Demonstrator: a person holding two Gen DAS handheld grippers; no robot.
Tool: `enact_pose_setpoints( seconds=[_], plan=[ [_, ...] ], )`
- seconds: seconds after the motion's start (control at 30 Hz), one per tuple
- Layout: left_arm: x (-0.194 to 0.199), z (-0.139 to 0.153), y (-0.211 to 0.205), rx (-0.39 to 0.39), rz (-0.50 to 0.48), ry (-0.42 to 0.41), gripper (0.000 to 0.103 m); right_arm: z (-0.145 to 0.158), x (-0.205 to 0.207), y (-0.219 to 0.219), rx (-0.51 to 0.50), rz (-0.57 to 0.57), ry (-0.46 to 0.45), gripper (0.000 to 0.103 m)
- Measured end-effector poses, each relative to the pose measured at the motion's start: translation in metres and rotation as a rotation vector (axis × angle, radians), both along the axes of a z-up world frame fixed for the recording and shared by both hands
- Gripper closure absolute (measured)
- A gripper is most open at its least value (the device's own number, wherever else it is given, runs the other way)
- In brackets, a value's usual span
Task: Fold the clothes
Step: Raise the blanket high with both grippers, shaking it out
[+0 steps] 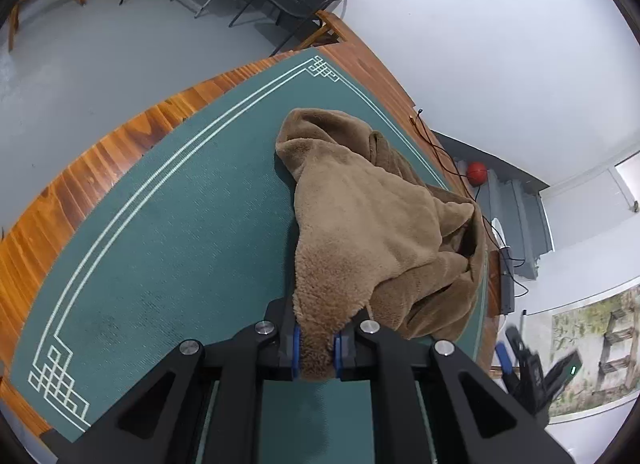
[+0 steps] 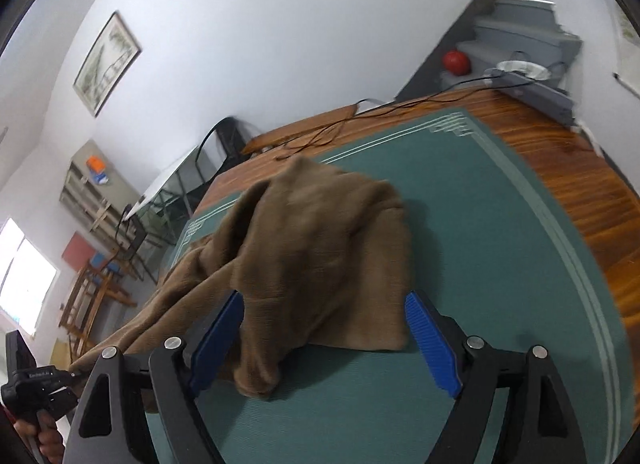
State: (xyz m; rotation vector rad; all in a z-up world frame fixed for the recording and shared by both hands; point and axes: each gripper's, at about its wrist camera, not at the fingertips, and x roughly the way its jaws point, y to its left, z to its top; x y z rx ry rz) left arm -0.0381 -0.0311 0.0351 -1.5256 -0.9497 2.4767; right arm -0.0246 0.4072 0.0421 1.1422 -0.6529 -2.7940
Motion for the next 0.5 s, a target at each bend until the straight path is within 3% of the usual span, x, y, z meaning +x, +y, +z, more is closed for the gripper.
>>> enact_pose_setpoints(
  seconds=[0.13,0.3,0.33,0.37,0.43,0.5],
  plan=[
    [-0.004,-0.001,0.002,-0.02,-0.008,-0.002,0.09,-0.01,-0.044,-0.049,0.099,0.04,-0.013,0.018],
    [-0.007,-0.017,-0.003,-0.028,-0.02,-0.036,0.09,-0.045,-0.088,-0.069,0.236,-0.033,-0.117,0.019],
    [-0.009,-0.022,-0.004,-0.03,-0.023,-0.046,0.09,-0.051,-0.089,-0.066,0.245,-0.052,-0.129,0.029],
    [-0.01,-0.027,-0.005,-0.032,-0.025,-0.055,0.09,-0.056,-0.087,-0.057,0.234,-0.073,-0.138,0.048],
    [-0.011,-0.042,-0.008,-0.031,-0.025,-0.084,0.09,-0.064,-0.079,-0.038,0.206,-0.107,-0.163,0.07],
    [-0.013,-0.059,-0.007,-0.032,-0.036,-0.12,0.089,-0.071,-0.069,-0.02,0.197,-0.135,-0.179,0.07]
  ],
)
